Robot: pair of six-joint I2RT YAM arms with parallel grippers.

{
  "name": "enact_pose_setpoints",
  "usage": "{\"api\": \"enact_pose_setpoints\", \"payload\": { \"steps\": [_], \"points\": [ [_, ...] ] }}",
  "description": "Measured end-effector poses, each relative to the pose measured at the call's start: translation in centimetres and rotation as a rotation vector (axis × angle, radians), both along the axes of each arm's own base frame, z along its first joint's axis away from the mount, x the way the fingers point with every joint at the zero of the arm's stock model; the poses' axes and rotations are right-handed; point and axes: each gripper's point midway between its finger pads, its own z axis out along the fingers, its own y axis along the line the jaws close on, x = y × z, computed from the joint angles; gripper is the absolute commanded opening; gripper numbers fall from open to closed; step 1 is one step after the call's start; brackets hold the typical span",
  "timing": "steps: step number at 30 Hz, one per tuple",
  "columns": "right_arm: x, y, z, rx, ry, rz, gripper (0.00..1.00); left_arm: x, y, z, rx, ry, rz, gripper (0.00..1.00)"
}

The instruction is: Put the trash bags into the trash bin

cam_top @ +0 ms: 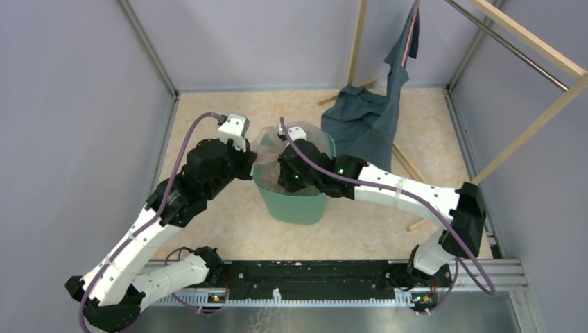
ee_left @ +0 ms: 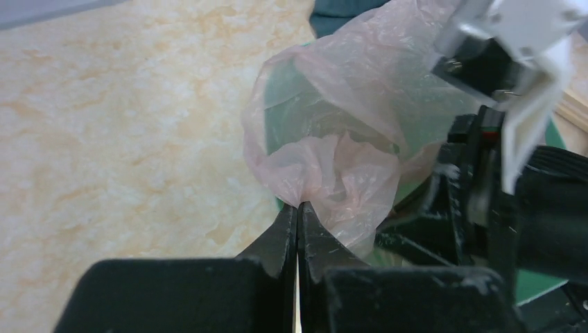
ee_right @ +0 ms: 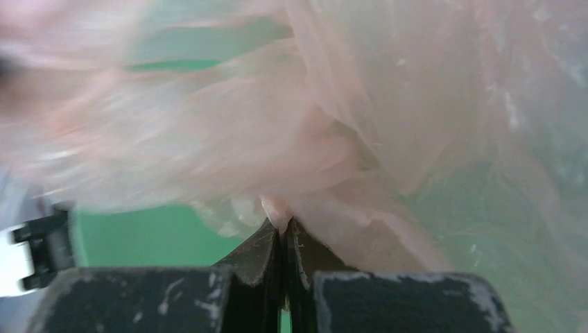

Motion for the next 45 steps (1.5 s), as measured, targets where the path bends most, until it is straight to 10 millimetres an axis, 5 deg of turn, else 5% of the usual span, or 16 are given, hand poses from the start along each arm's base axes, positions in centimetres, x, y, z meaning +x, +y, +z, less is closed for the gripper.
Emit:
{"api": "enact_pose_setpoints", "payload": {
  "steps": [4, 6, 10, 14, 19, 23, 32, 38, 40, 42, 45],
  "points": [
    [0.8, -0.6, -2.5, -0.097, -0.009, -0.024, 0.00, -1.4, 2.3, 1.2, 0.034, -0.049, 0.017, 0.00],
    [0.6, -0.9, -2.4, -0.103, -0.009, -0.016, 0.00, -1.9, 3.4, 1.8, 0.054, -0.064, 0.033, 0.10],
    [-0.6, -1.2, 1.0, 0.001, -0.017, 0.019, 0.00, -2.7, 4.6, 3.8, 0.020, -0.093, 0.063, 0.42],
    [-2.6, -2.0, 6.8, 0.216, -0.044, 0.064, 0.00, -3.8, 4.9, 5.7, -0.131, -0.105, 0.098, 0.78],
    [-3.9, -2.4, 11.4, 0.385, -0.074, 0.098, 0.00, -5.9, 5.2, 7.6, -0.421, -0.118, 0.117, 0.89],
    [-3.9, -2.1, 11.4, 0.408, -0.076, 0.103, 0.00, -6.9, 5.3, 8.9, -0.622, -0.092, 0.137, 0.94],
    [-4.0, -2.0, 10.8, 0.405, -0.079, 0.113, 0.00, -3.8, 0.5, 4.2, -0.710, 0.172, 0.212, 0.82],
    [-4.2, -2.3, 10.8, 0.420, -0.087, 0.115, 0.00, -2.3, -0.5, 1.6, -0.693, 0.240, 0.275, 0.60],
    [-4.1, -2.3, 10.9, 0.422, -0.089, 0.115, 0.00, -1.9, -0.6, 1.5, -0.691, 0.237, 0.286, 0.47],
    [-4.2, -2.3, 10.9, 0.423, -0.090, 0.116, 0.00, -1.4, -0.6, 1.2, -0.676, 0.230, 0.297, 0.20],
    [-4.2, -2.6, 10.9, 0.412, -0.101, 0.120, 0.00, -0.8, -0.5, 0.6, -0.620, 0.213, 0.306, 0.00]
  ]
}}
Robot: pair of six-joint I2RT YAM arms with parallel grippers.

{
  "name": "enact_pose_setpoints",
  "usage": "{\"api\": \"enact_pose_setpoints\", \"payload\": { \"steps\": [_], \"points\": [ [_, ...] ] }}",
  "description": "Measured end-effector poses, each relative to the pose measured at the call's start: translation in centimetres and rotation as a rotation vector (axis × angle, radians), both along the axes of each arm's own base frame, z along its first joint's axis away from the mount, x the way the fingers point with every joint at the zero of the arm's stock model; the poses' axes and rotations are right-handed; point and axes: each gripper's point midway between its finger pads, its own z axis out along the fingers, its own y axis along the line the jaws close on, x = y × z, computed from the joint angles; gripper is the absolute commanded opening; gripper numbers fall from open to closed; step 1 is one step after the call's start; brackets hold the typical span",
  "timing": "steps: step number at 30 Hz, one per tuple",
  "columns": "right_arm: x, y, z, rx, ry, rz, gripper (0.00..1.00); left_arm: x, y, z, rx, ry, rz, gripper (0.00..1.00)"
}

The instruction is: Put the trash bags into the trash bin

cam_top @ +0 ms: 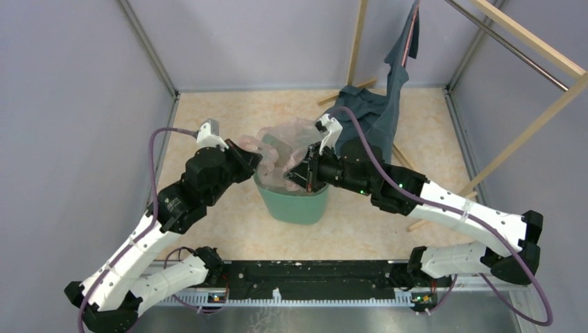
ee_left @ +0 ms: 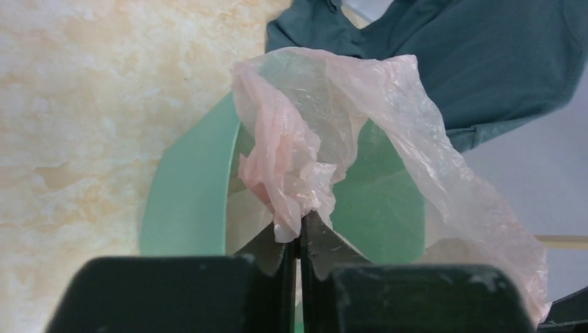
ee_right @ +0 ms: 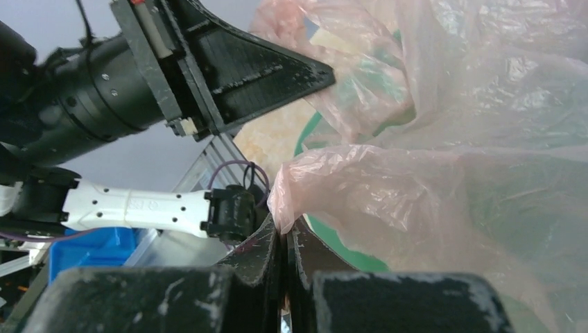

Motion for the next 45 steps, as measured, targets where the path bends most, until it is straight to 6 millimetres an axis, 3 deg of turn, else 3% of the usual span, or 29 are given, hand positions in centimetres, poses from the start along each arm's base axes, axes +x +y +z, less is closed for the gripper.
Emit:
{"api": "enact_pose_setpoints", "payload": {
  "steps": [3, 6, 10, 16, 19, 28, 36, 38, 43, 45],
  "points": [
    [0.0, -1.1, -0.7, -0.048, -0.009, -0.014, 0.02, -0.2, 0.5, 0.0, 0.075, -0.018, -0.022, 0.00],
    [-0.1, -3.2, -1.6, -0.122, -0.015, -0.046, 0.03, -0.9, 1.4, 2.0, 0.147, -0.076, -0.055, 0.00],
    [-0.8, -7.6, -2.3, -0.217, -0.025, -0.097, 0.04, -2.8, 3.5, 4.1, 0.221, -0.135, -0.082, 0.00],
    [-1.7, -13.2, -2.8, -0.301, -0.022, -0.184, 0.03, -5.9, 6.6, 3.1, 0.311, -0.134, -0.105, 0.00],
    [-1.9, -14.9, -3.5, -0.341, -0.009, -0.216, 0.01, -6.6, 7.6, 1.8, 0.363, -0.107, -0.109, 0.00],
    [-1.6, -18.7, -7.0, -0.539, 0.045, -0.326, 0.00, -6.6, 9.5, -1.2, 0.507, -0.013, -0.076, 0.00],
    [-1.3, -21.2, -9.4, -0.685, 0.091, -0.433, 0.01, -6.6, 9.5, -2.4, 0.552, 0.050, -0.088, 0.00],
    [-1.1, -21.6, -9.8, -0.714, 0.100, -0.455, 0.01, -7.0, 9.2, -2.0, 0.540, 0.067, -0.109, 0.00],
    [-0.7, -22.0, -10.1, -0.751, 0.103, -0.492, 0.04, -7.9, 9.1, 1.8, 0.439, 0.005, -0.107, 0.00],
    [-0.7, -21.9, -9.9, -0.745, 0.100, -0.493, 0.04, -8.6, 9.3, 2.0, 0.410, -0.001, -0.110, 0.00]
  ]
}}
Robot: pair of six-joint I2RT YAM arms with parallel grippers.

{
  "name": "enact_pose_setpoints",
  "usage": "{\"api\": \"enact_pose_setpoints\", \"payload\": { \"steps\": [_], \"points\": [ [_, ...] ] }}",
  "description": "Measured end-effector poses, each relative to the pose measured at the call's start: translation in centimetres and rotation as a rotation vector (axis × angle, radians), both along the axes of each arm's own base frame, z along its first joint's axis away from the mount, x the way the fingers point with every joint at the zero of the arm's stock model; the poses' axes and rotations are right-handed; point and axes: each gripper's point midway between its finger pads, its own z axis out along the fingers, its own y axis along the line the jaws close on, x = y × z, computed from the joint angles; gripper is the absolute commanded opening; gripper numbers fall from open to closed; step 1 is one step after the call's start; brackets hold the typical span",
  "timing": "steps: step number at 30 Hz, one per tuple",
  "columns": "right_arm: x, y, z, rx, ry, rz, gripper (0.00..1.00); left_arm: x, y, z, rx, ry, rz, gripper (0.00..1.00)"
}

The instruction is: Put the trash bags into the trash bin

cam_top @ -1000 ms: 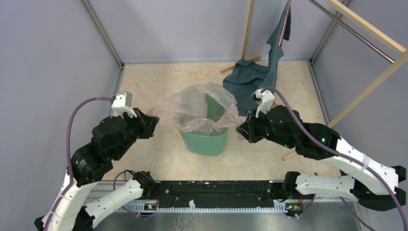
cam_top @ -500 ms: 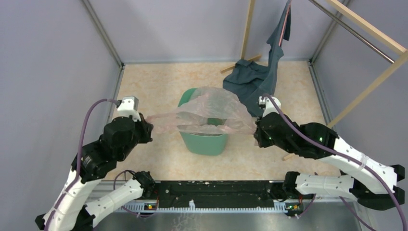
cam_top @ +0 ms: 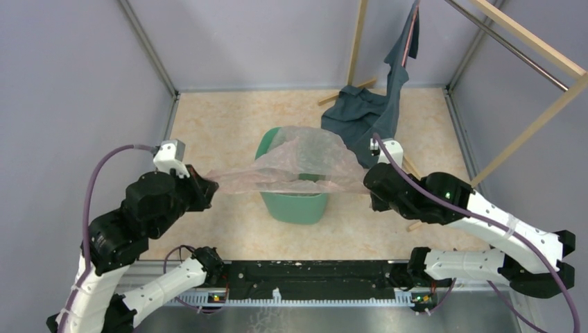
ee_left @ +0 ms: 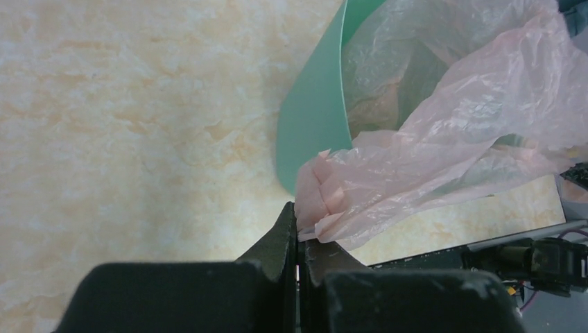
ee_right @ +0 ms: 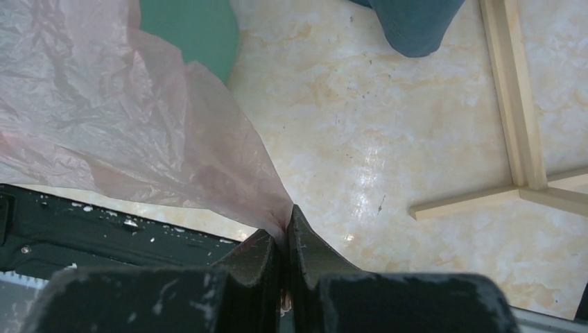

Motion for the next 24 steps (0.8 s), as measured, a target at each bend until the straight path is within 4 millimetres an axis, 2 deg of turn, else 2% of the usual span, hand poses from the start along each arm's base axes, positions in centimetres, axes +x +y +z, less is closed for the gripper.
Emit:
{"api": "enact_pose_setpoints", "payload": {
  "steps": [2, 6, 8, 10, 15, 21, 24],
  "points": [
    [0.0, 0.1, 0.3, 0.007, -0.005, 0.002, 0.04, -0.4, 0.0, -1.0, -0.011, 0.019, -0.004, 0.00],
    [0.0, 0.0, 0.3, 0.006, -0.009, 0.010, 0.05, -0.7, -0.5, -5.8, 0.024, 0.124, -0.006, 0.00],
    [0.0, 0.1, 0.1, 0.007, -0.008, 0.013, 0.05, -0.8, -0.8, -7.6, 0.032, 0.166, -0.006, 0.00],
    [0.0, 0.2, -0.4, 0.001, -0.003, 0.016, 0.05, -0.8, -1.0, -8.6, 0.033, 0.186, -0.001, 0.00],
    [0.0, 0.7, -1.2, -0.007, 0.012, 0.023, 0.03, -0.4, -0.5, -8.6, 0.031, 0.176, 0.040, 0.00],
    [-0.9, 1.4, -1.0, 0.038, 0.042, 0.090, 0.05, -0.1, 0.8, -6.8, 0.016, 0.119, 0.107, 0.00],
    [-1.7, 1.3, -0.7, 0.071, 0.053, 0.125, 0.04, -0.1, 1.2, -6.5, 0.006, 0.105, 0.122, 0.00]
  ]
}}
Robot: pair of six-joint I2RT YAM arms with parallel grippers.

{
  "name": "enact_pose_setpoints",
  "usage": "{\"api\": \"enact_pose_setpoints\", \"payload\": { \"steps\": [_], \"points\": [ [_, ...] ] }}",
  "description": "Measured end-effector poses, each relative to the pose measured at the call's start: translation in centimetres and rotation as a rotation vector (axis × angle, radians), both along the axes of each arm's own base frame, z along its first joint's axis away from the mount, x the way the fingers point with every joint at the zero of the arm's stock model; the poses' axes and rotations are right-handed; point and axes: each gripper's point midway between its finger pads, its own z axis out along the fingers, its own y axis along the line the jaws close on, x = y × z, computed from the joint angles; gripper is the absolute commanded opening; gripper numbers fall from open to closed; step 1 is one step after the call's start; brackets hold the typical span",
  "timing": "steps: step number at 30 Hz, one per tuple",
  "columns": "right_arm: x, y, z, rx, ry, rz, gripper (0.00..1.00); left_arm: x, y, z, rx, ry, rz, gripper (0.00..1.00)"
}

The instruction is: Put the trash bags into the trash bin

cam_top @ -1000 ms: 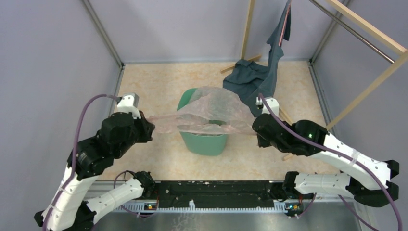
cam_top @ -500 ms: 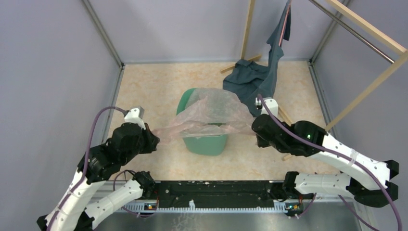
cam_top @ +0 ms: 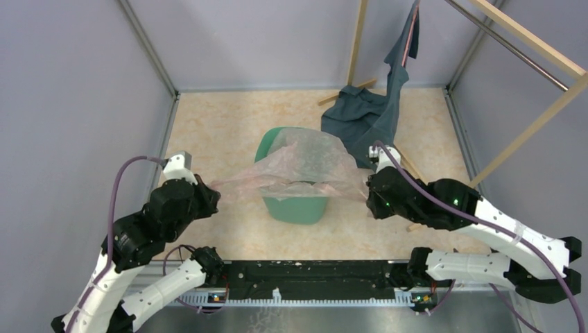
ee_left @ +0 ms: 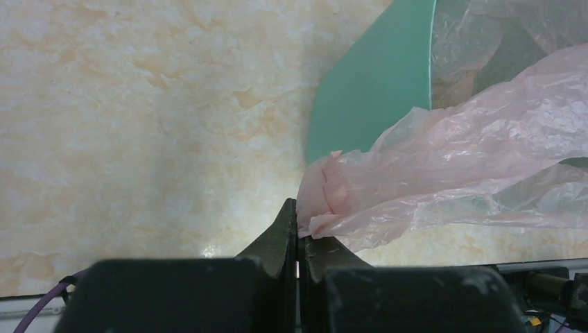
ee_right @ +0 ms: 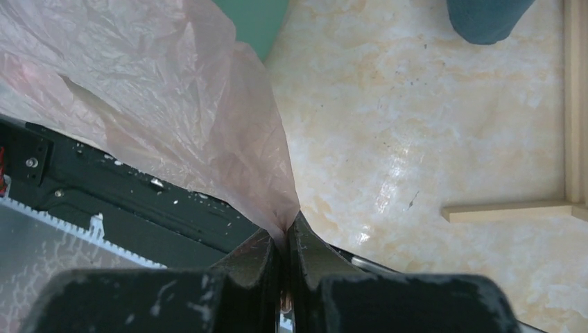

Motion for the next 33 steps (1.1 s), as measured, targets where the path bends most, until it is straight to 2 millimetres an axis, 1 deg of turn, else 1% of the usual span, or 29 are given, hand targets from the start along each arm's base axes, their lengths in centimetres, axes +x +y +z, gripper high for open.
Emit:
{"api": "enact_pose_setpoints", "payload": {
  "steps": [2, 4, 8, 9, 11, 12, 13, 14, 16, 18, 19, 20, 22, 23, 24, 26, 27, 29, 33],
  "points": [
    [-0.4, 0.0, -0.3, 0.004, 0.018, 0.013, 0.04, 0.2, -0.1, 0.1, -0.007, -0.010, 0.003, 0.00],
    [-0.8, -0.1, -0.8, -0.005, 0.036, 0.021, 0.04, 0.4, -0.2, -0.3, -0.006, -0.010, 0.003, 0.00],
    [-1.2, -0.1, -2.8, -0.052, 0.081, 0.028, 0.07, 0.8, -0.4, -2.2, 0.028, 0.021, 0.010, 0.00],
    [-1.2, -0.1, -3.5, -0.068, 0.091, 0.026, 0.09, 0.9, -0.5, -2.7, 0.035, 0.027, 0.009, 0.00],
    [-1.0, -0.1, -4.4, -0.091, 0.093, 0.018, 0.17, 1.3, -0.7, -3.6, 0.048, 0.032, 0.011, 0.00],
    [-0.4, 0.1, -4.7, -0.100, 0.074, 0.005, 0.26, 1.5, -0.9, -4.1, 0.055, 0.034, 0.011, 0.00],
    [-0.2, 0.2, -4.8, -0.102, 0.066, -0.001, 0.31, 1.8, -1.0, -4.5, 0.062, 0.034, 0.011, 0.00],
    [0.6, 0.4, -4.7, -0.102, 0.030, -0.011, 0.35, 2.2, -1.2, -4.7, 0.071, 0.028, 0.008, 0.03],
    [2.4, 1.4, -4.0, -0.075, -0.063, -0.023, 0.40, 3.0, -1.6, -4.8, 0.092, 0.017, 0.003, 0.15],
    [4.4, 2.5, -3.0, -0.032, -0.156, -0.030, 0.48, 4.2, -2.2, -4.8, 0.119, 0.005, 0.002, 0.21],
    [5.4, 3.0, -2.5, -0.007, -0.200, -0.035, 0.50, 4.8, -2.4, -4.8, 0.137, 0.001, 0.008, 0.24],
    [6.4, 3.1, -2.1, 0.013, -0.236, -0.047, 0.53, 5.2, -2.5, -5.0, 0.151, 0.004, 0.010, 0.27],
    [8.2, 2.8, -1.1, 0.039, -0.289, -0.080, 0.64, 5.8, -2.6, -5.3, 0.182, 0.016, 0.016, 0.35],
    [8.8, 2.6, -0.5, 0.050, -0.312, -0.094, 0.69, 5.9, -2.8, -5.4, 0.191, 0.025, 0.013, 0.44],
    [9.1, 2.5, -0.1, 0.061, -0.325, -0.098, 0.73, 5.9, -2.9, -5.4, 0.195, 0.033, 0.009, 0.51],
    [8.9, 2.6, 0.6, 0.080, -0.331, -0.062, 0.77, 5.2, -3.0, -4.8, 0.173, 0.037, -0.013, 0.67],
    [8.5, 2.7, 0.8, 0.090, -0.326, -0.034, 0.82, 4.6, -3.1, -4.2, 0.136, 0.027, -0.035, 0.75],
    [7.5, 2.9, 1.4, 0.118, -0.312, 0.017, 0.85, 3.2, -3.3, -2.5, 0.059, -0.015, -0.090, 0.86],
    [5.2, 2.8, 3.4, 0.186, -0.294, 0.114, 0.87, -0.5, -3.7, 2.5, -0.109, -0.144, -0.239, 0.96]
  ]
}}
